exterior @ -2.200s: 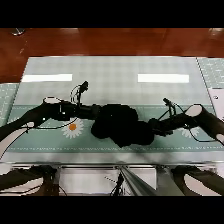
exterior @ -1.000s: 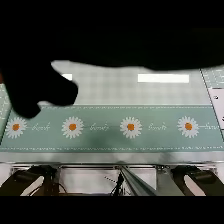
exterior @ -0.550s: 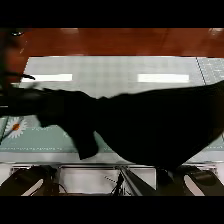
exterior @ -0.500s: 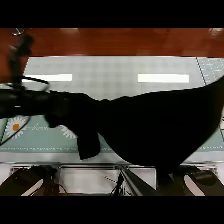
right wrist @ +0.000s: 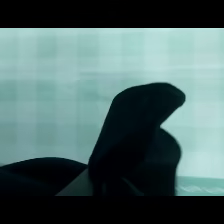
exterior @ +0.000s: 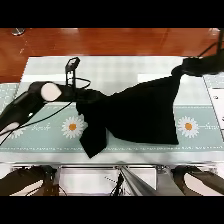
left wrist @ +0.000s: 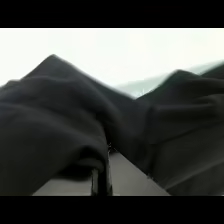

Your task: Fold the shirts.

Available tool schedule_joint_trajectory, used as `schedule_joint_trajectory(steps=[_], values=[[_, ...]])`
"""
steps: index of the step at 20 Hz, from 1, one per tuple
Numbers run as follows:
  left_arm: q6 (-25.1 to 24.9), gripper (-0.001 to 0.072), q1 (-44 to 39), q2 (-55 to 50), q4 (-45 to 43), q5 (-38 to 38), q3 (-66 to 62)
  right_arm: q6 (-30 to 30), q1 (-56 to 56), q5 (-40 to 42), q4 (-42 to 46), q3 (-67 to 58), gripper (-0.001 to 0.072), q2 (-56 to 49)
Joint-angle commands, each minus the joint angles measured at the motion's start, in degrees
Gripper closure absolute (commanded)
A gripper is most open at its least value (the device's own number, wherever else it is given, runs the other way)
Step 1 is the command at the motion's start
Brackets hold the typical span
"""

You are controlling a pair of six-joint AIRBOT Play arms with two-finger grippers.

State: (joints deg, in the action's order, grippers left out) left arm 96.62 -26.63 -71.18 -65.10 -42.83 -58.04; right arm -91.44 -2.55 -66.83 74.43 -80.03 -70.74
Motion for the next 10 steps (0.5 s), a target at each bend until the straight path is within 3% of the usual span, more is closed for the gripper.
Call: schedule_joint_trajectory(steps=[1,3,5,7,9,10], values=[[-0.5,0.0586,0.0,-6.9,1.4,0.7,-6.1,-0.7,-4.6,0.7,-14.8,-5.2,0.0649,-11.1],[-6.4,0.0011,1.6,-7.6,0.7,-6.1,-9.8,0.7,-7.5,-0.9,-19.6,-5.2,0.0092,-12.4],[-7.5,0.0007,6.0,-7.5,-3.1,-19.2,-13.8,5.7,-11.4,-4.7,-18.8,-5.2,0.0081,-11.9],[-11.0,0.0008,11.8,-6.8,-3.5,-32.0,-15.2,7.2,-15.7,-11.5,-9.6,-5.2,0.0082,-10.7],[-10.9,0.0008,16.7,-4.7,-2.3,-36.9,-11.6,6.2,-19.6,-15.4,1.9,-1.5,0.0082,-7.9],[-11.0,0.0008,18.1,-3.3,0.1,-37.5,-7.9,3.0,-22.4,-13.7,4.3,3.4,0.0082,-5.2]])
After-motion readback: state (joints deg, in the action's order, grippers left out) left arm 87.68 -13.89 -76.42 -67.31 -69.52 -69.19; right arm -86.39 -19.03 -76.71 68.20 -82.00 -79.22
